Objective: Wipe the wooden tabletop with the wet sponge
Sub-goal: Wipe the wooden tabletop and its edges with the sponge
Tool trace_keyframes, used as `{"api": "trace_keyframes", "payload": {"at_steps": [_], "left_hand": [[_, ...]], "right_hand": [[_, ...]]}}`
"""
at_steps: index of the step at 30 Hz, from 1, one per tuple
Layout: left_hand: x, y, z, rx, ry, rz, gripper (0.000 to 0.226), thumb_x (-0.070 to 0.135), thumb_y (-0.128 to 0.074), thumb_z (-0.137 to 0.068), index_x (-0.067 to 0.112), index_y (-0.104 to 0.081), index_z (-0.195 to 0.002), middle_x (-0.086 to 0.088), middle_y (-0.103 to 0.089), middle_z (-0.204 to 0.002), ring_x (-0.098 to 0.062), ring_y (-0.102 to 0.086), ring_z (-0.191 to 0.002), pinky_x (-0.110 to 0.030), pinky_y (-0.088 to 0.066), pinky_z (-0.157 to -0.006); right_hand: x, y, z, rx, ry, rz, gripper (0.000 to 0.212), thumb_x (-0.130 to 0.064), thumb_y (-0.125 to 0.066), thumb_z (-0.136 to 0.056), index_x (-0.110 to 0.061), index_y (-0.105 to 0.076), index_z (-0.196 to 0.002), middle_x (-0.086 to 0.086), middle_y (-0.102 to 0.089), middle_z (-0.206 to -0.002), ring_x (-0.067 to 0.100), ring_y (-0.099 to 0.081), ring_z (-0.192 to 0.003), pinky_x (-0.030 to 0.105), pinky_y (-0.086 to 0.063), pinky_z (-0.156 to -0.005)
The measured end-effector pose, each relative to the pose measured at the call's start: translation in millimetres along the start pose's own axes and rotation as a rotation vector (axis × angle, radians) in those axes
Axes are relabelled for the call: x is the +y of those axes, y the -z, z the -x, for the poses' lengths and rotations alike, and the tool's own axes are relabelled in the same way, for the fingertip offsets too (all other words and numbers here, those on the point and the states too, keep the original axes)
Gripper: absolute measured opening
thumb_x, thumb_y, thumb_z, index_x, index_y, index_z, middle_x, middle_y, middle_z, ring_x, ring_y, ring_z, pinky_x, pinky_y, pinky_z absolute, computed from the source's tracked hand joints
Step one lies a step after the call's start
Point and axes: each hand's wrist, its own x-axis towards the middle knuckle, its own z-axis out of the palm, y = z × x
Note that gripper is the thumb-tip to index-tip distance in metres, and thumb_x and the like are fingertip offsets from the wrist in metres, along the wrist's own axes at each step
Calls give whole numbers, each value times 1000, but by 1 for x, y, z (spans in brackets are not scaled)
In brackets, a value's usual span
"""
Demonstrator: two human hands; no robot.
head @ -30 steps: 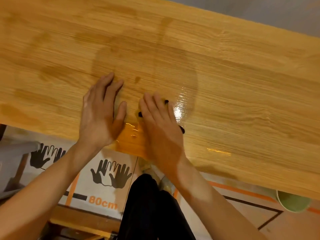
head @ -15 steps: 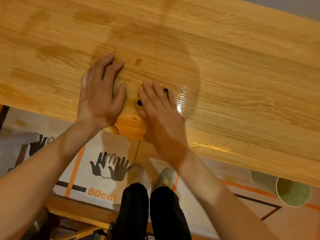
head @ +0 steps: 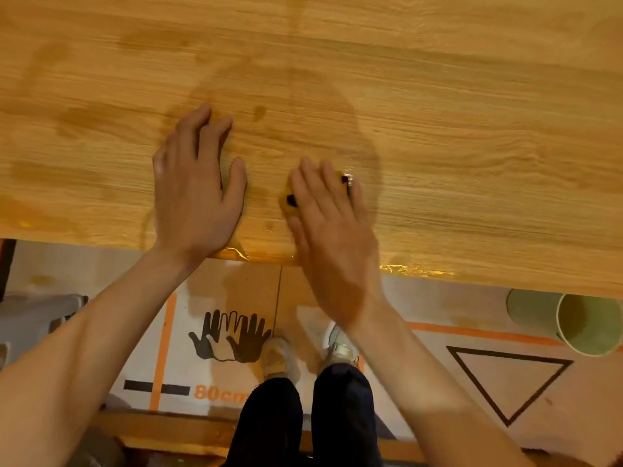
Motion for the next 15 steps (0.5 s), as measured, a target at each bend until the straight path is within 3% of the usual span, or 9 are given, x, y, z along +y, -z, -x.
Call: {"api": "trace_keyframes", "payload": {"at_steps": [4,6,8,11,13,15], "left_hand": [[-2,-2,2,-7,-1,-15,49,38,-38,-101,18,-40,-146,-8,-35,-156,-26,-32,-145,-50,-23,-117],[-3,-3,2,-1,-4,-22,50,38,-37,-101,17,-40,-146,-8,-35,-156,-27,-32,-145,-46,-23,-115],[-2,-2,1,1,-13,-25,49,38,-36,-102,15,-42,-145,-9,-35,-155,-28,-33,-145,-46,-25,-114],[-1,-1,0,-1,-17,-32,49,38,-35,-102,15,-42,-145,-9,-35,-155,-29,-34,-144,-48,-26,-113],[-2,-2,1,-6,-14,-38,49,39,-34,-102,16,-41,-145,-8,-34,-155,-30,-34,-143,-49,-26,-112],[-2,-3,1,-3,-24,-39,50,40,-35,-103,15,-41,-145,-9,-34,-156,-33,-34,-142,-50,-26,-112]], "right_hand": [[90,42,41,196,-528,-110,49,-20,-35,-104,-10,-26,-151,5,-20,-160,22,-8,-150,46,-1,-122],[75,39,39,255,-652,-130,50,-19,-33,-105,-7,-22,-151,7,-16,-161,23,-5,-150,46,-2,-122],[27,17,23,193,-556,-101,51,-22,-27,-106,-8,-15,-153,6,-9,-162,22,1,-150,43,1,-123],[-31,-10,11,58,-202,-94,50,-25,-26,-106,-12,-14,-153,4,-6,-162,19,3,-150,40,5,-122],[-15,-3,19,12,-48,-94,49,-25,-32,-105,-13,-23,-152,3,-18,-161,18,-7,-150,40,-1,-123],[29,12,40,99,-81,-116,46,-22,-40,-103,-12,-35,-148,3,-31,-156,16,-17,-147,39,-5,-123]]}}
